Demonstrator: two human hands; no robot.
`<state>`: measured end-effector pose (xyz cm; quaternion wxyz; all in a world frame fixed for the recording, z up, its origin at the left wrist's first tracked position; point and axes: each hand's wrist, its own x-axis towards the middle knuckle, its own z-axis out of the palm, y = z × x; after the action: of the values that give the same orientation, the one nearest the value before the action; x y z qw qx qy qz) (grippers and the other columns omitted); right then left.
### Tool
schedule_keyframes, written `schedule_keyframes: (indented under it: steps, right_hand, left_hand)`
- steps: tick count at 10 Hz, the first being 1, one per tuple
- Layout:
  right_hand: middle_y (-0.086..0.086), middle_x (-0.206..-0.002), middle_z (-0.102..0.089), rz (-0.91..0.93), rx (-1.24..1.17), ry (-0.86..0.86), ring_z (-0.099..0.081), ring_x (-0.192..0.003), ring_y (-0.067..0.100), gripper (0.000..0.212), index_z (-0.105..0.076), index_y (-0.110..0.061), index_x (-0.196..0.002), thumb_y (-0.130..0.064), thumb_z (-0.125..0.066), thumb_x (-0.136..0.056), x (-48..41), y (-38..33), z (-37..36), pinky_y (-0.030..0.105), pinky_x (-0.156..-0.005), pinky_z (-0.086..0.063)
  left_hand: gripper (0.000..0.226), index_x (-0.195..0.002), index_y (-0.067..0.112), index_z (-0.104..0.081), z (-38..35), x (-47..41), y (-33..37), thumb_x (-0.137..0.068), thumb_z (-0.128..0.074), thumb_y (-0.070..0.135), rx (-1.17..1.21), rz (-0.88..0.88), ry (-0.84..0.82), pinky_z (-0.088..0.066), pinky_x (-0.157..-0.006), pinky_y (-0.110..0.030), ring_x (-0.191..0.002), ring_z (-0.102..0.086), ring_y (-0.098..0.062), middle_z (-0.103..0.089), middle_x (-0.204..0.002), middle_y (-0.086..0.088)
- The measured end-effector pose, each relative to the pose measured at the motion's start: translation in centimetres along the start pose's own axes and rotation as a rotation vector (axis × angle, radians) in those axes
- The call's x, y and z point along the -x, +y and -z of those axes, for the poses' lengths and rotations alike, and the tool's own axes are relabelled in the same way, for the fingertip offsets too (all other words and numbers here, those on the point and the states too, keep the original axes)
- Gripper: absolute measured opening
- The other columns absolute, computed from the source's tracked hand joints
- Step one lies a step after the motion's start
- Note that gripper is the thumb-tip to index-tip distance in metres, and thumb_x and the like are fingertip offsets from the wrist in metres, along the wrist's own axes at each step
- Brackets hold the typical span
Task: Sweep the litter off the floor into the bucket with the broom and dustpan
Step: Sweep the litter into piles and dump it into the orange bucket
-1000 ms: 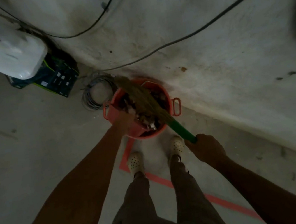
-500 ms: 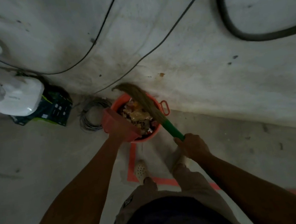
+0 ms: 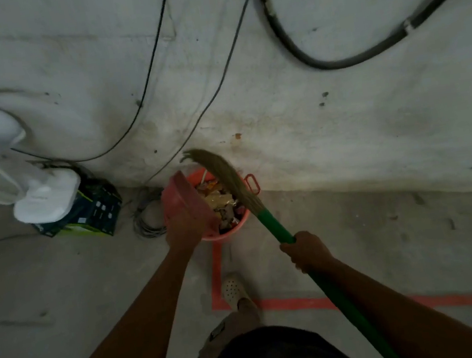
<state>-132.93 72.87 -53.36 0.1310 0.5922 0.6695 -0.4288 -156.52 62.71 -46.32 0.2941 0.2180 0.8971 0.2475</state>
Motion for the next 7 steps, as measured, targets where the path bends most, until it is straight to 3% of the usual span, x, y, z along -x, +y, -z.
schedule_keyframes:
  steps: [1,2,3,4,5,6,7]
  right_hand:
    - [0.007,-0.076,-0.066,-0.017,-0.193,-0.040,-0.062,-0.056,0.017,0.027,-0.060,-0.001,-0.103,-0.024,-0.066,-0.091,3.1,2.7,0.4,0.026,-0.049,-0.051]
    - [0.011,-0.076,-0.063,0.004,-0.375,-0.062,-0.059,-0.056,0.019,0.023,-0.060,0.004,-0.102,-0.015,-0.065,-0.089,6.3,5.6,1.2,0.029,-0.051,-0.050]
    - [0.014,-0.078,-0.063,0.016,-0.502,-0.044,-0.060,-0.058,0.020,0.021,-0.060,0.006,-0.102,-0.010,-0.063,-0.089,9.4,8.6,2.0,0.031,-0.053,-0.051]
    - [0.014,-0.079,-0.062,-0.009,-0.583,-0.010,-0.058,-0.056,0.019,0.017,-0.060,0.006,-0.100,-0.008,-0.061,-0.091,12.1,11.5,2.8,0.029,-0.050,-0.049]
    - [0.014,-0.079,-0.061,-0.050,-0.645,0.035,-0.057,-0.056,0.020,0.009,-0.059,0.004,-0.092,-0.006,-0.059,-0.092,14.6,13.7,3.1,0.030,-0.050,-0.049]
    - [0.016,-0.081,-0.061,-0.098,-0.709,0.086,-0.057,-0.059,0.021,0.007,-0.057,0.002,-0.087,-0.003,-0.058,-0.091,16.9,15.5,3.2,0.031,-0.052,-0.049]
    - [0.018,-0.083,-0.063,-0.128,-0.785,0.134,-0.058,-0.058,0.022,0.009,-0.058,0.009,-0.094,0.002,-0.058,-0.089,18.8,17.0,3.0,0.031,-0.051,-0.050]
  left_hand:
    - [0.104,-0.133,0.014,-0.057,-3.5,-0.5,-3.7,-0.053,-0.066,0.081,-0.061,-0.193,0.112,-0.053,-0.083,-0.038,-0.106,-0.066,-0.026,-0.065,-0.116,-0.004]
    - [0.079,-0.108,0.000,-0.065,-4.3,3.6,-1.9,-0.075,-0.056,0.072,-0.241,-0.217,0.069,-0.053,-0.078,-0.042,-0.093,-0.068,-0.036,-0.069,-0.098,-0.015]
    - [0.053,-0.120,-0.002,-0.058,-5.3,8.5,0.3,-0.092,-0.066,0.042,-0.372,-0.234,-0.026,-0.049,-0.091,-0.045,-0.105,-0.061,-0.038,-0.064,-0.110,-0.017]
    - [0.037,-0.113,-0.001,-0.061,-6.3,11.3,1.0,-0.093,-0.066,0.031,-0.406,-0.241,-0.085,-0.040,-0.074,-0.033,-0.098,-0.062,-0.033,-0.064,-0.105,-0.016]
    - [0.038,-0.098,-0.001,-0.067,-7.7,12.4,0.6,-0.091,-0.064,0.036,-0.384,-0.358,-0.094,-0.048,-0.071,-0.036,-0.090,-0.068,-0.037,-0.069,-0.095,-0.020]
    - [0.045,-0.092,0.004,-0.070,-9.5,12.0,0.5,-0.086,-0.060,0.048,-0.383,-0.503,-0.082,-0.054,-0.068,-0.039,-0.076,-0.068,-0.032,-0.069,-0.081,-0.013]
    - [0.034,-0.071,0.009,-0.059,-8.5,16.4,3.4,-0.089,-0.066,0.037,-0.359,-0.578,-0.128,-0.039,-0.056,-0.031,-0.062,-0.060,-0.025,-0.059,-0.064,-0.005]
